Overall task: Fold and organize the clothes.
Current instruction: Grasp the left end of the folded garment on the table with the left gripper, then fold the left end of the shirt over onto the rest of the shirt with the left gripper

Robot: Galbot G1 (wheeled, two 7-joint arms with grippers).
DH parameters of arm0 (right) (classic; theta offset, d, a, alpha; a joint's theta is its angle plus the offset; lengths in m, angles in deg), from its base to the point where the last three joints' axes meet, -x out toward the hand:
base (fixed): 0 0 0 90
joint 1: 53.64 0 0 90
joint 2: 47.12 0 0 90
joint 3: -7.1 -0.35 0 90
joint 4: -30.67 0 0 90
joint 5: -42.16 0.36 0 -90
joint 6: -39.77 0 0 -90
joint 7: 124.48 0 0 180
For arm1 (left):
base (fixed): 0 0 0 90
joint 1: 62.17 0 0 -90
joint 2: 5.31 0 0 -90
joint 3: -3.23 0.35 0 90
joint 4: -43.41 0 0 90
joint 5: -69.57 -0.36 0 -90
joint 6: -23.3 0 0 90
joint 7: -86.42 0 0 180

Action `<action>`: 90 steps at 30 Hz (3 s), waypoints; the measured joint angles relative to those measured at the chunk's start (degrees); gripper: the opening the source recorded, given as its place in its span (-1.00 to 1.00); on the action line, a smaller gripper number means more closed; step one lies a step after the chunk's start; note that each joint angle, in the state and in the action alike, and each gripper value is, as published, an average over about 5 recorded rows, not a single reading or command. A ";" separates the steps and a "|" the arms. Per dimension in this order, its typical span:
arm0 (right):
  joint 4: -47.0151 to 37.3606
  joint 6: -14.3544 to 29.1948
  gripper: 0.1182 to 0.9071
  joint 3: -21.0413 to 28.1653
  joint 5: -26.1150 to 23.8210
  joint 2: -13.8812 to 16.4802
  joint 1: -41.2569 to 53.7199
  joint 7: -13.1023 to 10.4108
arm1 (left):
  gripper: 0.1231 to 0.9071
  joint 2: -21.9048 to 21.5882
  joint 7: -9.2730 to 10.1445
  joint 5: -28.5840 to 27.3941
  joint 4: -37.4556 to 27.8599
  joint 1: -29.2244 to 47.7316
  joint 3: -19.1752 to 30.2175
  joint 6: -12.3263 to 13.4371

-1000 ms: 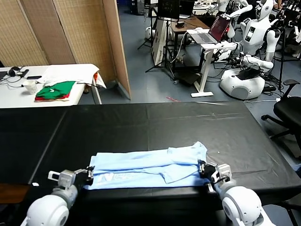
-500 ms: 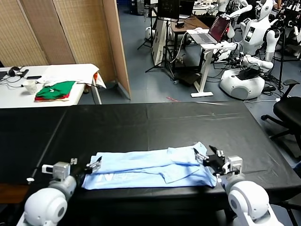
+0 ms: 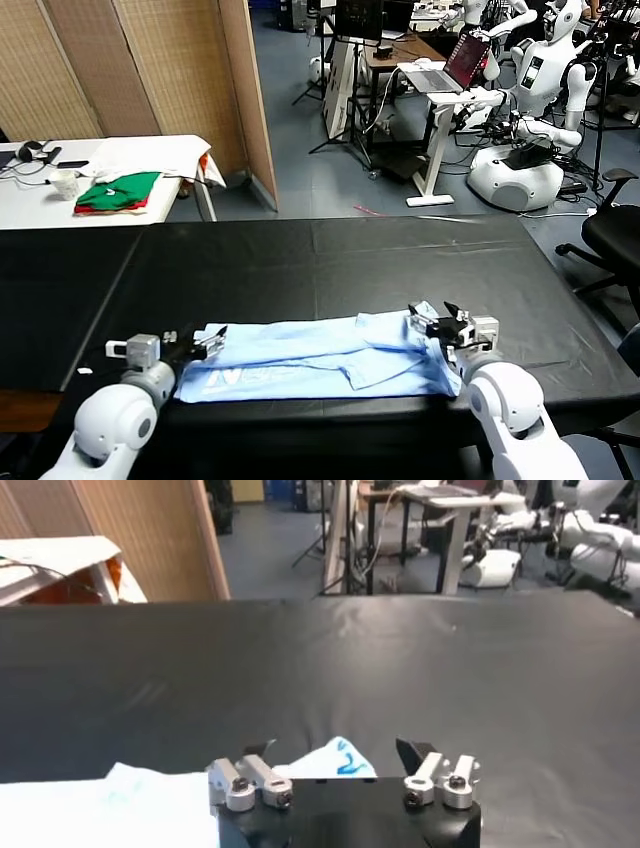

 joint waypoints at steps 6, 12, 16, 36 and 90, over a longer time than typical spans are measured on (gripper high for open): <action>-0.70 1.25 -0.44 -0.01 -1.32 -0.54 0.01 0.62 | 0.34 0.20 -0.08 -0.45 -0.72 -0.32 0.02 0.11; -0.74 4.10 -0.94 -0.73 -2.38 -1.51 -0.82 -0.76 | -0.52 0.78 -0.21 -2.30 -1.10 -0.24 0.12 1.07; -1.21 5.74 -0.94 -1.26 -2.50 -2.61 -1.25 -1.62 | -0.91 1.26 -0.51 -4.77 -1.66 0.23 0.17 2.41; 6.95 7.41 0.86 -6.73 2.79 -1.30 -6.59 3.52 | 0.56 3.97 -2.13 -10.18 -2.26 0.38 -1.70 7.49; 13.64 8.70 1.00 -8.18 4.23 -2.41 -12.94 3.44 | -0.81 12.85 -5.14 -22.05 1.43 -12.38 -11.19 16.99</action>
